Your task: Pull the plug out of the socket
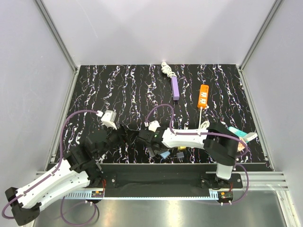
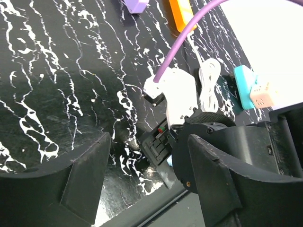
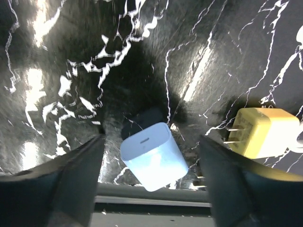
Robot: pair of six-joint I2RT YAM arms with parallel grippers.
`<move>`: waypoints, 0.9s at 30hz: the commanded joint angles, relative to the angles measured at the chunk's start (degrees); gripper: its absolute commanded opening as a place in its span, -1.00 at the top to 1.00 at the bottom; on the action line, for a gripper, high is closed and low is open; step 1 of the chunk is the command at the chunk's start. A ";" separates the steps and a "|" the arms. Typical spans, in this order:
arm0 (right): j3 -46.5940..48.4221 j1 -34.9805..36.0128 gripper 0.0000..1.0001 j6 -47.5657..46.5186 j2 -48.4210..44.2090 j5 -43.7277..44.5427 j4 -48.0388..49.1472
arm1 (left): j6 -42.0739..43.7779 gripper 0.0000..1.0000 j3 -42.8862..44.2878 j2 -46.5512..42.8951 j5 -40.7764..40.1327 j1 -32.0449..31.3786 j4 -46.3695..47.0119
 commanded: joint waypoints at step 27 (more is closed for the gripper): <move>-7.13 -33.51 -0.99 14.92 -29.06 16.68 -8.60 | 4.10 -0.79 8.60 19.92 15.05 -4.42 8.42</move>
